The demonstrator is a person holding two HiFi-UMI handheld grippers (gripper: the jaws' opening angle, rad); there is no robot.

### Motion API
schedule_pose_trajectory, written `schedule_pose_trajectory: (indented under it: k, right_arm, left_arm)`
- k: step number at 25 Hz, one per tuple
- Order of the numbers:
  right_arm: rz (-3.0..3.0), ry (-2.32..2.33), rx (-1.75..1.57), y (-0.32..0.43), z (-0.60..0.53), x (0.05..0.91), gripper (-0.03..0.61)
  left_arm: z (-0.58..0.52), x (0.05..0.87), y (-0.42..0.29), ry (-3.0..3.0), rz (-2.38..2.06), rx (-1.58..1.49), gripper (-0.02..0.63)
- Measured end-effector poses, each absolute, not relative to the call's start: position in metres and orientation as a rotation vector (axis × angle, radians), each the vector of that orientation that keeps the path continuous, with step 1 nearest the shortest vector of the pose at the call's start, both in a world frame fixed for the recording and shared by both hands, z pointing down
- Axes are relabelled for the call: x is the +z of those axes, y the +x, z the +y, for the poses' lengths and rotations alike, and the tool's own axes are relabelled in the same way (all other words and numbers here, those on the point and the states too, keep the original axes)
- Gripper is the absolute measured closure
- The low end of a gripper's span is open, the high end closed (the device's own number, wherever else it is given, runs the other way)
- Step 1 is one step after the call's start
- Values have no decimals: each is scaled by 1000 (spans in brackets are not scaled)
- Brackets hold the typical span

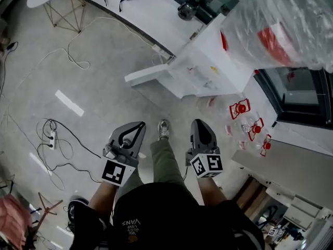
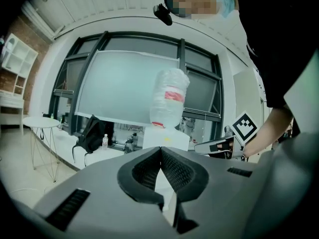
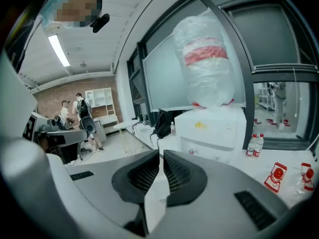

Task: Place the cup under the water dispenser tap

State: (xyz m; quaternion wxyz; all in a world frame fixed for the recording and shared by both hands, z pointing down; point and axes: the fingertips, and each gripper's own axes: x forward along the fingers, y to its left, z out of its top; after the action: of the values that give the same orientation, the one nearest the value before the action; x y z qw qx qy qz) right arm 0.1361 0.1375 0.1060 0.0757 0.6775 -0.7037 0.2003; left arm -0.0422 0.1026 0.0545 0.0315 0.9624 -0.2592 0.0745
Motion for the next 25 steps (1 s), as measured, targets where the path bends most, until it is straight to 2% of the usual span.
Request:
schedule_pose_trajectory:
  k: [18,25]
  right_arm:
    - [-2001,1937,829,152,64,369,532]
    - [-1963,1933,825,165,50,449,532]
  left_arm:
    - [78,274,-22,2734,-854,322,595]
    - [71,332,-15,2716,-849,301,595]
